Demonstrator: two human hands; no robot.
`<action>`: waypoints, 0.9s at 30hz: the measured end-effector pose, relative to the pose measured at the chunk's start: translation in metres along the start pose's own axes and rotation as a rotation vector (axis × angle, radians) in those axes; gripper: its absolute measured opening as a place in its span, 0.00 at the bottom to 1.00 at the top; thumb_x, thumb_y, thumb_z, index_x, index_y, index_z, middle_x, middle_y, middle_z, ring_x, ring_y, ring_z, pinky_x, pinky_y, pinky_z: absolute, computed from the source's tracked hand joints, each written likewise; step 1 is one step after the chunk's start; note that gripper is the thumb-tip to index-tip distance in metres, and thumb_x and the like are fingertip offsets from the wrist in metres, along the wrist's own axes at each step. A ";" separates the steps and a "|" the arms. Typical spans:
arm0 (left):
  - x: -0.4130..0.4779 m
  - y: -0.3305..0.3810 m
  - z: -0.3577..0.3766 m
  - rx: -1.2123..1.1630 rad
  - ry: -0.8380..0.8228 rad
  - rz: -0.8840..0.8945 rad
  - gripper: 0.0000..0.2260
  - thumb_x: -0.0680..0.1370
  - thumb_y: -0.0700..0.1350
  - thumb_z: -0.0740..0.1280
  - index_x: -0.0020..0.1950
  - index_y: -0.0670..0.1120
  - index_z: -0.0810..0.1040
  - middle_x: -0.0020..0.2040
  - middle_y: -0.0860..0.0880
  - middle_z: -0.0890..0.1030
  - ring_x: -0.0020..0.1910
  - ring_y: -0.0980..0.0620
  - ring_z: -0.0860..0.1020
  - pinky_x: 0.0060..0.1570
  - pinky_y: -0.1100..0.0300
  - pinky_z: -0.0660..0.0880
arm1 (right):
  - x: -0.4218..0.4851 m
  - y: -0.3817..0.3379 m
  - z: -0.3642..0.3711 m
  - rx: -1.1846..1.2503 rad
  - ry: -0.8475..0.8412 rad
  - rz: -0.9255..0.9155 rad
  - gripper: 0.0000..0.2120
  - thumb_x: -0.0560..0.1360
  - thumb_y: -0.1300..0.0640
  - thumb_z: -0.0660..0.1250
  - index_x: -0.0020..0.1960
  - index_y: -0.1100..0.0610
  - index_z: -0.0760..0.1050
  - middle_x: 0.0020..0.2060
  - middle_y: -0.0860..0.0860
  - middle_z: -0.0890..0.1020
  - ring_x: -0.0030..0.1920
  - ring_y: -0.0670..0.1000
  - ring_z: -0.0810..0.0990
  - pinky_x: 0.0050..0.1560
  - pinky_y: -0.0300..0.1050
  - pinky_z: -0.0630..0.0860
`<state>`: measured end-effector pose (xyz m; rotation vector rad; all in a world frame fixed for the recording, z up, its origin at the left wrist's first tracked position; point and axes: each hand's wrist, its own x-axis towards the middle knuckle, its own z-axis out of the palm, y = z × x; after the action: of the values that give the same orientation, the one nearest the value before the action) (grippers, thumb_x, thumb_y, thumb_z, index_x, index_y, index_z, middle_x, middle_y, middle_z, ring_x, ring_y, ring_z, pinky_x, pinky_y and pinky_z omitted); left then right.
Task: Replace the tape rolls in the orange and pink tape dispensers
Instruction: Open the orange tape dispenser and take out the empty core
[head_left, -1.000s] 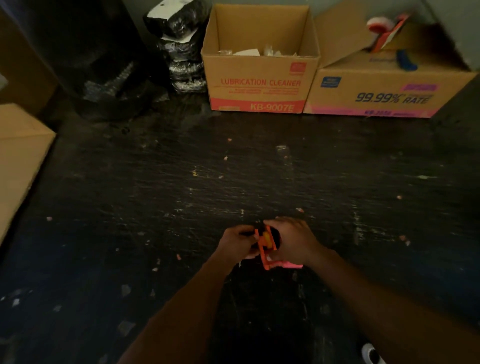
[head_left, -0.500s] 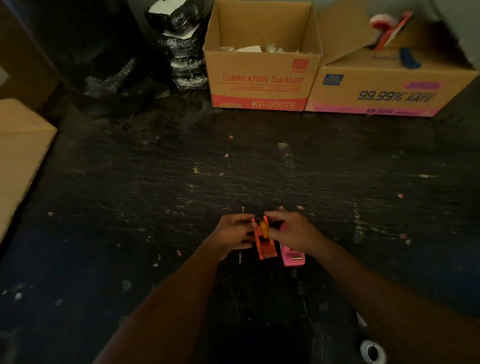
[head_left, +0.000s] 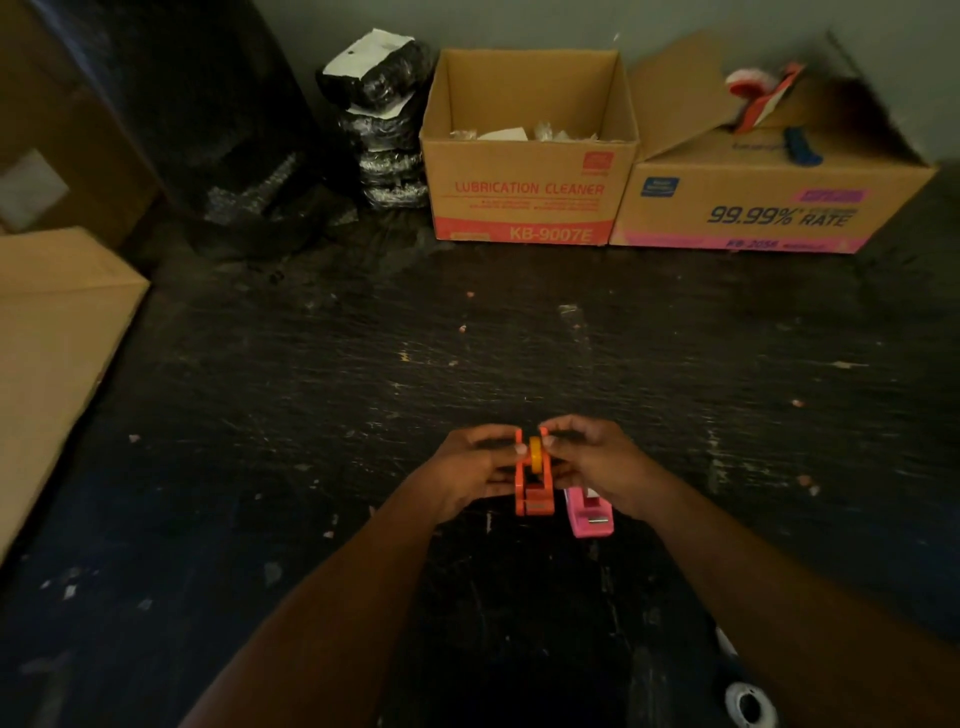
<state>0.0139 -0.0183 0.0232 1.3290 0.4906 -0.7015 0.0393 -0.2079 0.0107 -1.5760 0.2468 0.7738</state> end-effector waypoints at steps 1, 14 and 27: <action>0.000 -0.002 0.000 -0.003 0.008 0.008 0.15 0.78 0.38 0.71 0.64 0.47 0.78 0.59 0.41 0.84 0.57 0.45 0.84 0.51 0.53 0.82 | -0.001 -0.001 0.001 -0.011 0.012 -0.001 0.10 0.79 0.61 0.66 0.59 0.55 0.79 0.50 0.56 0.87 0.51 0.54 0.87 0.51 0.52 0.83; 0.011 -0.025 -0.027 0.292 0.262 0.078 0.14 0.75 0.43 0.75 0.60 0.50 0.80 0.56 0.47 0.86 0.55 0.49 0.84 0.60 0.47 0.81 | -0.007 0.014 -0.015 -0.023 0.111 0.055 0.11 0.81 0.62 0.63 0.60 0.54 0.78 0.53 0.59 0.84 0.51 0.55 0.85 0.49 0.51 0.83; 0.010 -0.063 -0.031 0.965 0.462 0.222 0.28 0.74 0.52 0.74 0.72 0.52 0.72 0.69 0.47 0.74 0.67 0.46 0.74 0.66 0.47 0.76 | -0.009 0.020 -0.003 -0.136 0.103 0.085 0.12 0.79 0.60 0.67 0.60 0.51 0.80 0.52 0.54 0.84 0.53 0.51 0.84 0.46 0.48 0.84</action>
<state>-0.0210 0.0048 -0.0338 2.4429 0.3571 -0.4356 0.0223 -0.2172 -0.0005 -1.7453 0.3447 0.7897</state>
